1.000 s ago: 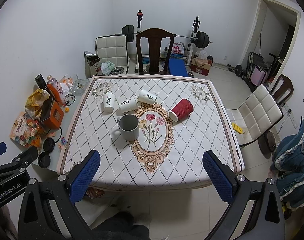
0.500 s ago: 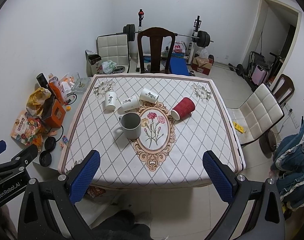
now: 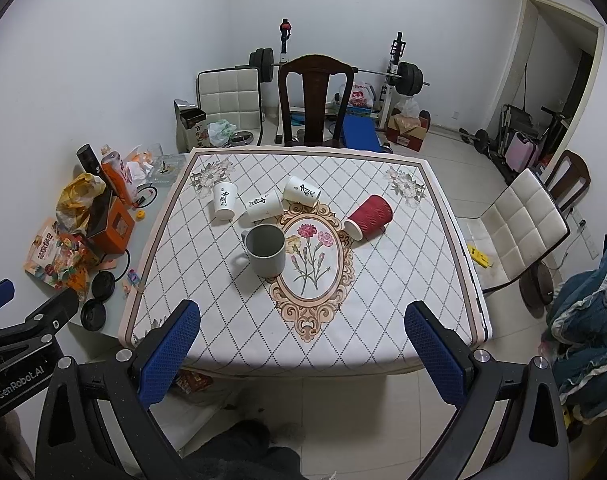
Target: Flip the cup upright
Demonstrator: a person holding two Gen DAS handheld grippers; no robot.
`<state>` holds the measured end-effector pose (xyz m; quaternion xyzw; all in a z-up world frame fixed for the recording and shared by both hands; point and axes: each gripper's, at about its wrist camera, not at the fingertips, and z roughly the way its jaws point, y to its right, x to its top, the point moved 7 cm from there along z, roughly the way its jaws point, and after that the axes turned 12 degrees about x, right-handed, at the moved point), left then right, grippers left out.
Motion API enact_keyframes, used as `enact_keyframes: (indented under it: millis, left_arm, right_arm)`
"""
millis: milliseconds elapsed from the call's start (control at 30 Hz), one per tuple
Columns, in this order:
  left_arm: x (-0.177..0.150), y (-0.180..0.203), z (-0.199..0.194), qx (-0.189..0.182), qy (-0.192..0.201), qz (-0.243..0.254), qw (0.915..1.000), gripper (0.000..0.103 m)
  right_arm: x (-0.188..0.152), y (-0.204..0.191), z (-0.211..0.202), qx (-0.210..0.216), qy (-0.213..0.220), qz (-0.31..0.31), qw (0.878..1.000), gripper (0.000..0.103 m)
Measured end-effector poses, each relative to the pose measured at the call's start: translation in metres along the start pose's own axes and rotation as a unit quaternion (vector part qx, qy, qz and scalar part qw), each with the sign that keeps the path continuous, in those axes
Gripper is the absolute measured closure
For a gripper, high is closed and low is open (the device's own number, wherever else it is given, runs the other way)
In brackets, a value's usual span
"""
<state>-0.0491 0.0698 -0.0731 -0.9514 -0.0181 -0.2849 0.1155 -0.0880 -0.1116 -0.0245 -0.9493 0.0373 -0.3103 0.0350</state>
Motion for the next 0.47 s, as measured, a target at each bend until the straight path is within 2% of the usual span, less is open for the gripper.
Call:
enact_keyframes:
  millis: [467]
  left_arm:
    - [0.0013, -0.0054, -0.0012, 0.003, 0.002, 0.001, 1.0000, 0.003]
  right_arm:
    - [-0.0007, -0.0061, 0.0007, 0.004, -0.003, -0.002, 1.000, 0.000]
